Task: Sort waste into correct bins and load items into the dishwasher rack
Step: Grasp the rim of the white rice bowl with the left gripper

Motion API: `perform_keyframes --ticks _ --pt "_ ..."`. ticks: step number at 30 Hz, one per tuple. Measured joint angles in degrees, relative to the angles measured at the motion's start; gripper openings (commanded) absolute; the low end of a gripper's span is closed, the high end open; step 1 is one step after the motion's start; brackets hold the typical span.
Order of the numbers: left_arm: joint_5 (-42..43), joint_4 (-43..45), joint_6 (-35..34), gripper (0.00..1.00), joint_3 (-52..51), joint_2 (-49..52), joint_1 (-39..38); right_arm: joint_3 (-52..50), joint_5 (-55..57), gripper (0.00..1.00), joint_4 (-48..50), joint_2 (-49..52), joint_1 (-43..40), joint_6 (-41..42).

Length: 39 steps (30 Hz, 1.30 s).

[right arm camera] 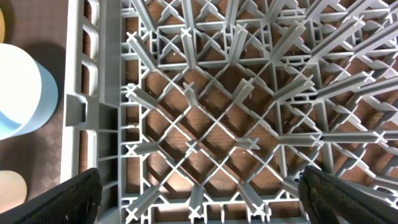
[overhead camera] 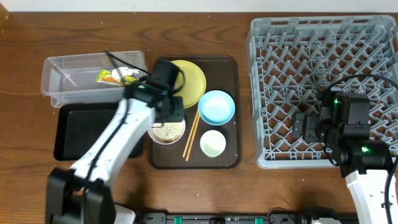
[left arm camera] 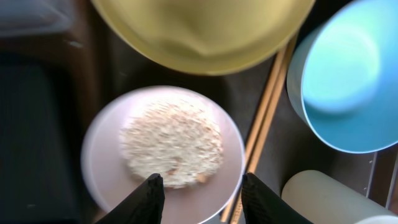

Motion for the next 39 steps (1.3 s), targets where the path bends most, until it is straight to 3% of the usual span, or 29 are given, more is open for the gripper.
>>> perform_keyframes --ticks 9,12,15,18,29,39 --pt "-0.04 2.10 -2.54 0.42 -0.02 9.73 -4.74 0.00 0.00 0.99 -0.13 0.00 0.00 0.00" --pt "-0.02 2.38 -3.15 0.32 -0.04 12.63 -5.66 0.00 0.00 0.99 -0.11 0.00 0.00 0.00" --pt "-0.04 2.40 -3.34 0.12 -0.20 14.32 -6.21 0.00 0.00 0.99 -0.13 0.00 -0.02 0.00" --pt "-0.07 2.38 -3.37 0.06 -0.44 15.17 -6.58 0.00 0.00 0.99 -0.13 0.00 -0.02 0.00" --pt "-1.01 -0.59 -3.15 0.06 -0.46 12.26 -6.71 0.00 0.00 0.99 -0.13 0.00 0.00 0.00" --pt "0.15 -3.78 -3.15 0.06 -0.46 -4.02 -5.49 0.00 0.00 0.99 -0.13 0.00 0.00 0.00"
